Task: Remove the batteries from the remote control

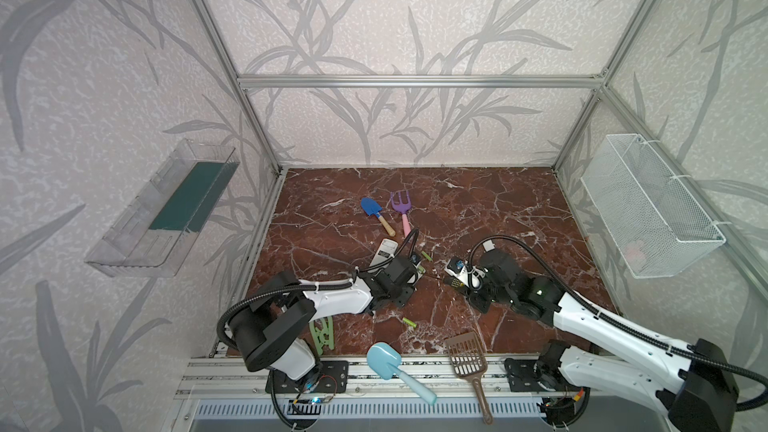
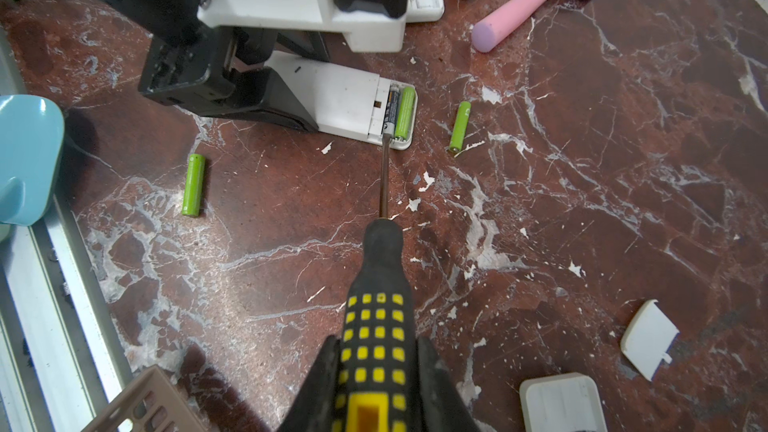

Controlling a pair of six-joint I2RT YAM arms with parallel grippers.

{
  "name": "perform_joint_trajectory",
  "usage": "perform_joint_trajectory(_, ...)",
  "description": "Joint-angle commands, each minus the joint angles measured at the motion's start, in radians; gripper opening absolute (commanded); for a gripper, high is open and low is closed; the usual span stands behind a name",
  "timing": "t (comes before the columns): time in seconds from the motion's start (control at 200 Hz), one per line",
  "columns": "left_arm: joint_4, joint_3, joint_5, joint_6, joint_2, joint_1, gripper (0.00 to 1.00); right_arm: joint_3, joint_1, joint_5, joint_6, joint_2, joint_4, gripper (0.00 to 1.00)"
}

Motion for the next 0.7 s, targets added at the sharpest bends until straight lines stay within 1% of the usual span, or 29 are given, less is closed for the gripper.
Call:
perform_joint_trajectory(0.0, -0.067, -0.039, 0.032, -0.01, 0.023, 0.001, 0.52, -0.003, 0.005, -0.001, 0.01, 0.001, 0.005, 0.0)
perform_joint_trajectory(0.355, -0.066, -0.041, 0.034, -0.01, 0.024, 0.001, 0.51, -0.004, 0.005, 0.002, 0.013, 0.011, 0.008, 0.0)
perform_joint_trajectory(0.695, -0.063, -0.042, 0.049, -0.002, 0.024, 0.001, 0.5, -0.021, 0.005, -0.001, 0.032, 0.015, 0.061, 0.0)
